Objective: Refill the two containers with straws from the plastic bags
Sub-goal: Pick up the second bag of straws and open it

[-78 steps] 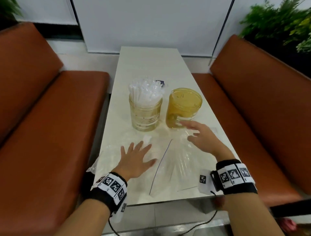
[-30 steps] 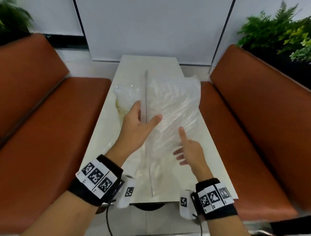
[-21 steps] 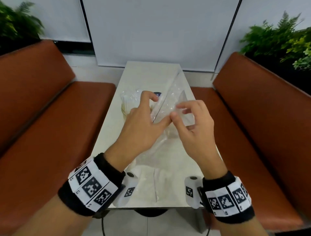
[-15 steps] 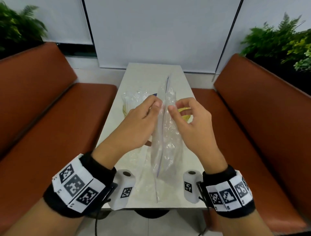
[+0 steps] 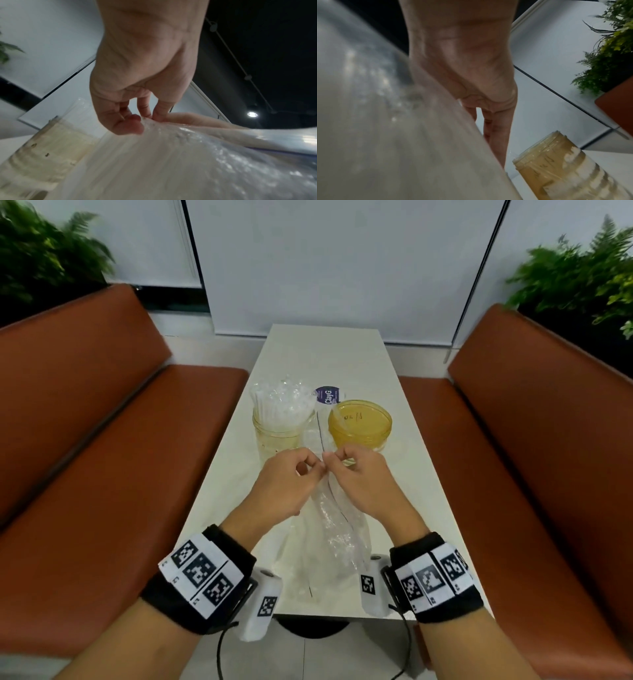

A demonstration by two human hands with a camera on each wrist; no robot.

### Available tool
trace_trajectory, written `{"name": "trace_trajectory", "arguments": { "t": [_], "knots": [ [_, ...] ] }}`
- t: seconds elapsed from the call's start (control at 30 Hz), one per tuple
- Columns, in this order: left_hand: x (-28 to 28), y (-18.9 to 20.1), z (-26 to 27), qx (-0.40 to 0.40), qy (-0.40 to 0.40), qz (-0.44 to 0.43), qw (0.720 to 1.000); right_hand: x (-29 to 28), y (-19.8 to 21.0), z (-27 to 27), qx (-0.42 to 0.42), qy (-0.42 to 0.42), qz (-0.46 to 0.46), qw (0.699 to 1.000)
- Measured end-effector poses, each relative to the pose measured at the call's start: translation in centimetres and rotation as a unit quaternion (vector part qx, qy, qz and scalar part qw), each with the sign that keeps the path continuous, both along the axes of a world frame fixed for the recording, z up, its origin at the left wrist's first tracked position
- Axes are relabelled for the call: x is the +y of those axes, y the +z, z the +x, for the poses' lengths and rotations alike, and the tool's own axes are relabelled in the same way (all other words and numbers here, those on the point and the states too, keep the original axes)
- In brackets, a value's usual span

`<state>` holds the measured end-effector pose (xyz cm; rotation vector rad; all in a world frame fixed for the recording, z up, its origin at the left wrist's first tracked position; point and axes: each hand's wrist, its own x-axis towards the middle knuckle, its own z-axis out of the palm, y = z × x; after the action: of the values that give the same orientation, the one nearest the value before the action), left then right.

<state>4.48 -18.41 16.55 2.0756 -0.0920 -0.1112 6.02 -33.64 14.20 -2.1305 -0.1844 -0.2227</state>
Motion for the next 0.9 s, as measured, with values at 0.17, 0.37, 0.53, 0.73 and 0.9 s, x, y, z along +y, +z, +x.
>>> {"name": "trace_trajectory", "arguments": {
  "t": [0.17, 0.37, 0.53, 0.73, 0.9],
  "knots": [
    [-0.5, -0.6, 0.5, 0.014, 0.052, -0.045, 0.998, -0.4, 0.5, 0.8, 0.056, 0.042, 0.024, 0.997],
    [-1.2, -0.5, 0.3, 0.029, 0.09, -0.044, 0.995, -0.4, 0.3, 1.4, 0.073, 0.07, 0.0, 0.995],
    [-1.8, 0.0, -0.2, -0.027, 0.056, 0.125, 0.99, 1.0, 1.0, 2.0, 0.037, 0.047, -0.117, 0.991],
    [-0.8, 0.6, 0.6, -0.035, 0.038, 0.189, 0.981, 2.4, 2.0, 1.9, 0.054, -0.02, -0.238, 0.97],
    [0.5, 0.7, 1.4, -0.023, 0.038, 0.168, 0.985, 2.7, 3.0, 1.5, 0.083, -0.036, -0.237, 0.967]
  ]
}}
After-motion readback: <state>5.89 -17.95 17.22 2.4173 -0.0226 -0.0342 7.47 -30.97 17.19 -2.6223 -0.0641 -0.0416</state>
